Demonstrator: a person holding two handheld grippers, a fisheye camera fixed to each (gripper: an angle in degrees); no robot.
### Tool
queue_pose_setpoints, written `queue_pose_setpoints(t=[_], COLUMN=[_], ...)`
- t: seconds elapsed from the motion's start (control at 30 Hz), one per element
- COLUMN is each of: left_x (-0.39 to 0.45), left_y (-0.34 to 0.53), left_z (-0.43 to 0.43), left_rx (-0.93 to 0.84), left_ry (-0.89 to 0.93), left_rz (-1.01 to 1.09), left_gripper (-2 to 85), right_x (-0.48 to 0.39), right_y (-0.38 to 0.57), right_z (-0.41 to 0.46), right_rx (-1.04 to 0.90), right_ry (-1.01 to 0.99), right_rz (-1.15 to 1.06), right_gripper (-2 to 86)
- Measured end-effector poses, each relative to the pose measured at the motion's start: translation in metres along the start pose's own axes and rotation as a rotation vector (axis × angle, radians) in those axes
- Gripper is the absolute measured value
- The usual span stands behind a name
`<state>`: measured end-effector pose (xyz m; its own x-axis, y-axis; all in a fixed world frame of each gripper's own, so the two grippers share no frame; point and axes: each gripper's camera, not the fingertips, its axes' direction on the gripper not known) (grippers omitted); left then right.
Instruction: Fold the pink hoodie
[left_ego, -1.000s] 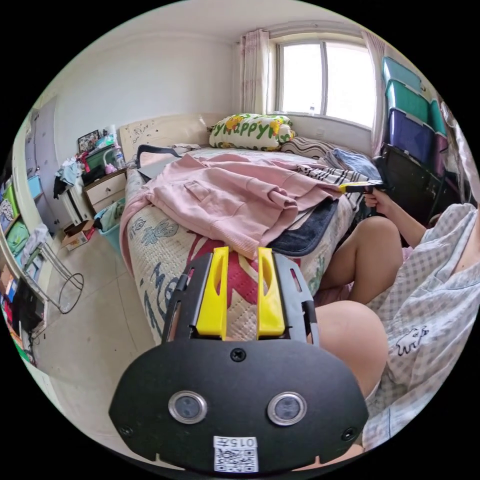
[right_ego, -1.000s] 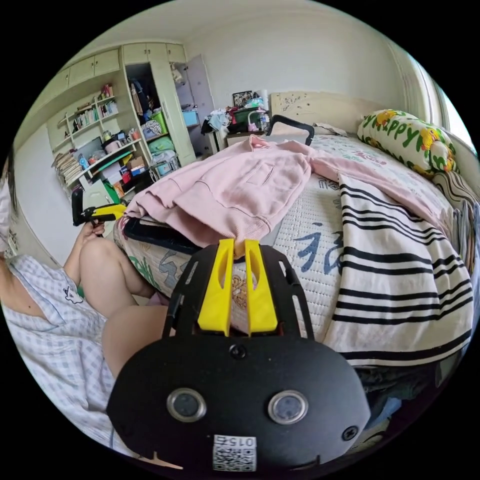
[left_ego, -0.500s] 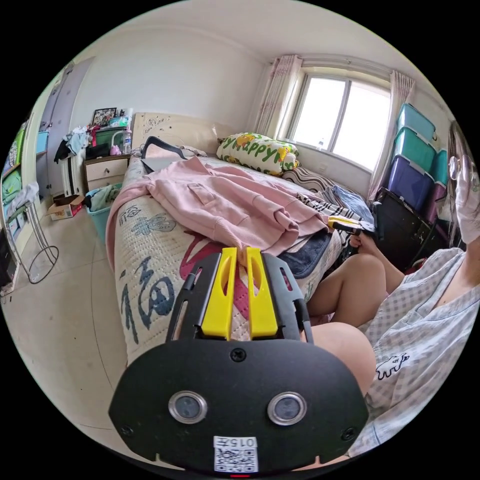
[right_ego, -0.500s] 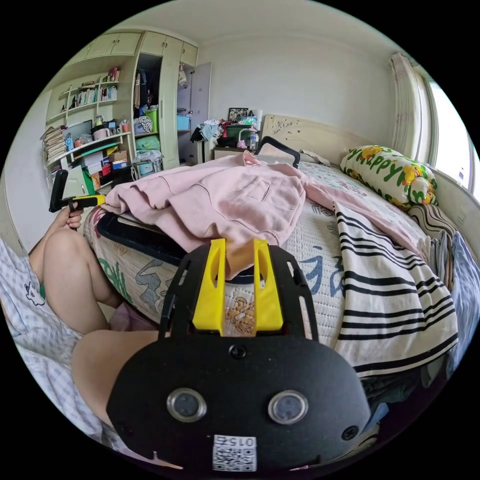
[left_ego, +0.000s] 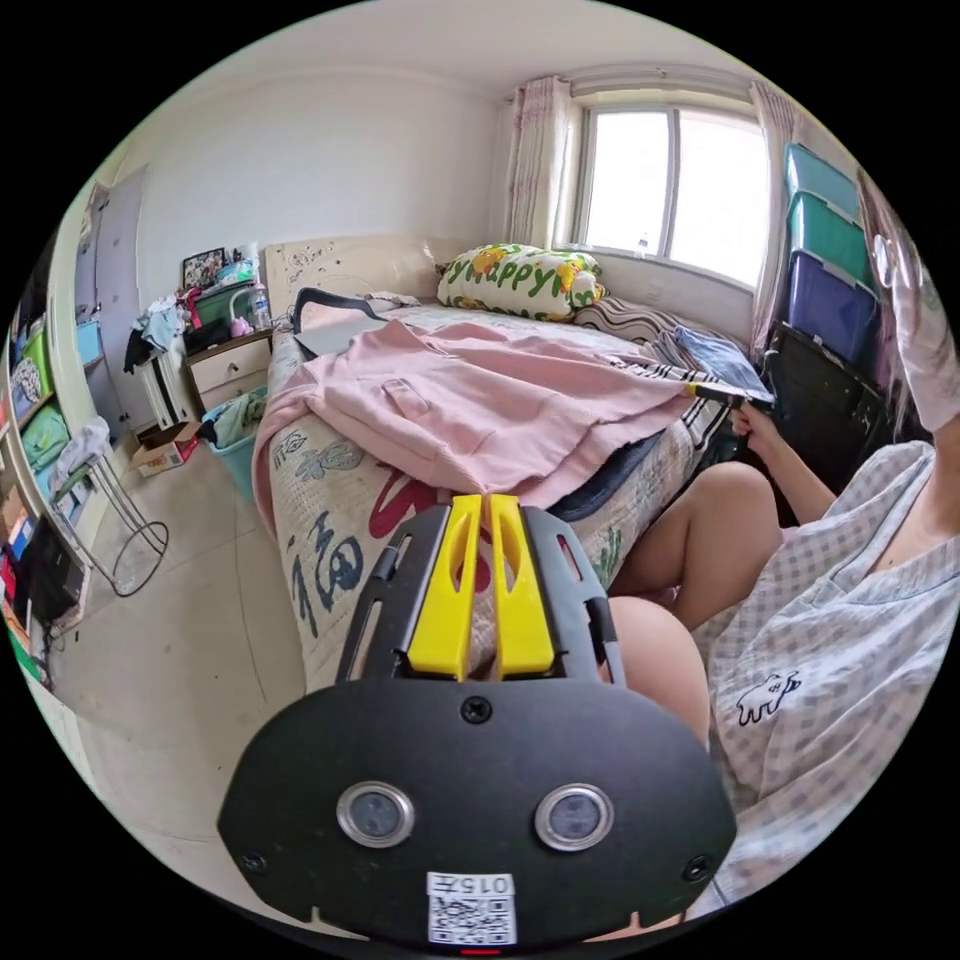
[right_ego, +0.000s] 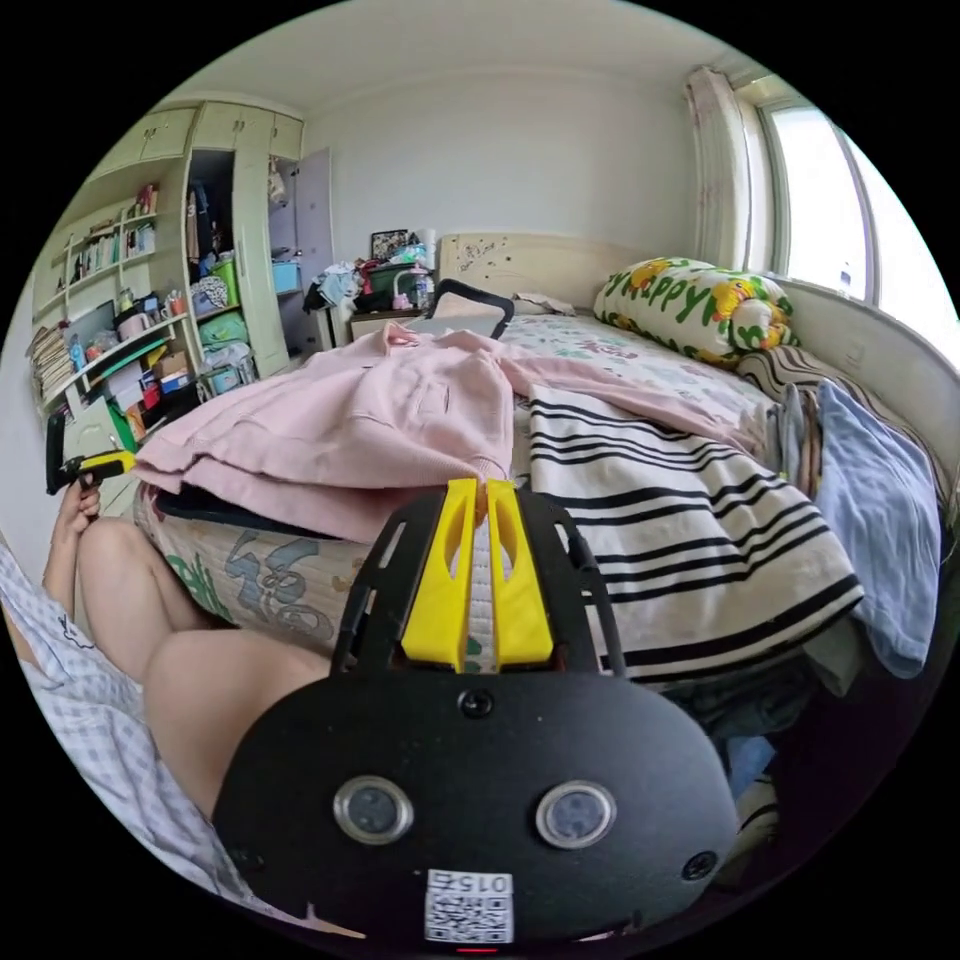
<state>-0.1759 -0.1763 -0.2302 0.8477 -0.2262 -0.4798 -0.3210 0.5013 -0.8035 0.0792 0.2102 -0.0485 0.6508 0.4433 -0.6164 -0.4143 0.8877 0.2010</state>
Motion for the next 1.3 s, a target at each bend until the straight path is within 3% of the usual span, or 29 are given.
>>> queue_pose_setpoints(t=[0.17,0.53,0.8,1.03,1.17,1.3], left_x=[0.000,-0.005,-0.038,-0.064,-0.056,-0.039], left_y=[0.020,0.036,0.050,0.022,0.012,0.010], left_z=[0.007,-0.005,-0.026,0.024,0.024,0.002], left_rx=[-0.075,-0.078,0.118,0.048,0.009,0.000], left_ry=[-0.024,0.013,0.037,0.260,0.176,0.096], left_rz=[-0.013,-0.018,-0.201,-0.274,-0.203,-0.148], left_gripper=[0.5,0.2,6.4,7.7,3.1,2.4], right_x=[0.042,0.036,0.054,0.060,0.045,0.020], right_y=[0.015,0.017,0.020,0.010,0.008,0.006], right_z=[0.017,0.010,-0.006,0.009,0.029,0.015], right_rx=[-0.084,-0.143,-0.043,-0.035,-0.138,-0.097], right_ry=[-0.076,-0.039,-0.169,-0.316,-0.359,-0.306], right_rz=[0.130,0.037,0.103,0.154,0.081,-0.040], right_gripper=[0.5,1.2,7.3,9.4,9.5,9.0])
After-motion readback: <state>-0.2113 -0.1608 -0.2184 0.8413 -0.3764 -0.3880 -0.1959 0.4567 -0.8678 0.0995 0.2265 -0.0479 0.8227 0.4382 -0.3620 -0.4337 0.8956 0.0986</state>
